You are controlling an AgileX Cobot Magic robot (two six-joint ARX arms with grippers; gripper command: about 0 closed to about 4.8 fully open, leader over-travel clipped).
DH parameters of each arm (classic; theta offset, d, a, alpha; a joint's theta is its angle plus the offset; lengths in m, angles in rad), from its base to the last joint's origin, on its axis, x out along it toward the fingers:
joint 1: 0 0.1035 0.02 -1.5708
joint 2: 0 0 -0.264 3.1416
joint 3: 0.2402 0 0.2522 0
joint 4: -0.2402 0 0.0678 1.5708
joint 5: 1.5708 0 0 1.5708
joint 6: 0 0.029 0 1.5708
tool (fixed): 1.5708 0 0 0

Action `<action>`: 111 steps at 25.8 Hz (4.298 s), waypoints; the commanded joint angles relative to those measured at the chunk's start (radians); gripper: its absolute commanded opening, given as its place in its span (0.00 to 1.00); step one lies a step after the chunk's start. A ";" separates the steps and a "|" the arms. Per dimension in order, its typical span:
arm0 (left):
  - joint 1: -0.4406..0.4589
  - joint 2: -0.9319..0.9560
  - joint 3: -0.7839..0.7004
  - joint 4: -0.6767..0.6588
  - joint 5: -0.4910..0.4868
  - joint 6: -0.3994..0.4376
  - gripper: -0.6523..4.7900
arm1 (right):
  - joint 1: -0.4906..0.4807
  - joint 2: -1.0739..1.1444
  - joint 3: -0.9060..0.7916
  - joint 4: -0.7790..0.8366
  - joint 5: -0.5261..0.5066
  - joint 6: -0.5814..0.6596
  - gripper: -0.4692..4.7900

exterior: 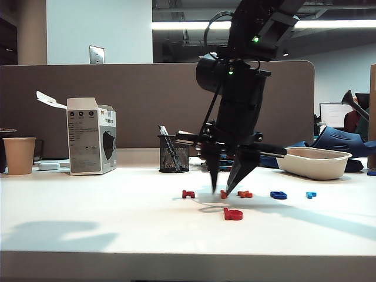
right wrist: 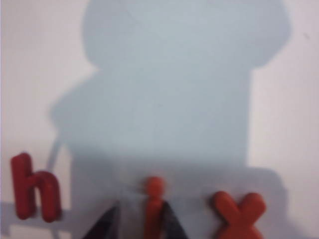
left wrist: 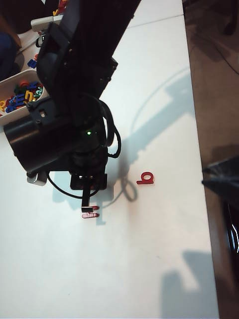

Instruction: Select the appropriate letters from the row of letter magnets placed on the table to arrange into the word "big".

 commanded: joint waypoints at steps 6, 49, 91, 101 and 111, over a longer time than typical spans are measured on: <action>0.000 -0.002 0.004 0.006 -0.003 -0.002 0.11 | 0.004 0.052 -0.018 -0.087 -0.002 0.005 0.28; 0.000 -0.002 0.004 0.006 -0.003 -0.002 0.11 | 0.006 -0.250 -0.264 -0.106 -0.023 -0.039 0.08; 0.000 -0.002 0.004 0.006 -0.003 -0.002 0.11 | 0.051 -0.379 -0.359 -0.114 -0.073 0.013 0.30; 0.000 -0.002 0.004 0.006 -0.002 -0.002 0.11 | -0.007 -0.380 -0.361 -0.094 -0.016 0.009 0.16; 0.000 -0.002 0.004 0.006 -0.003 -0.002 0.11 | -0.104 -0.381 -0.299 0.019 0.025 0.009 0.26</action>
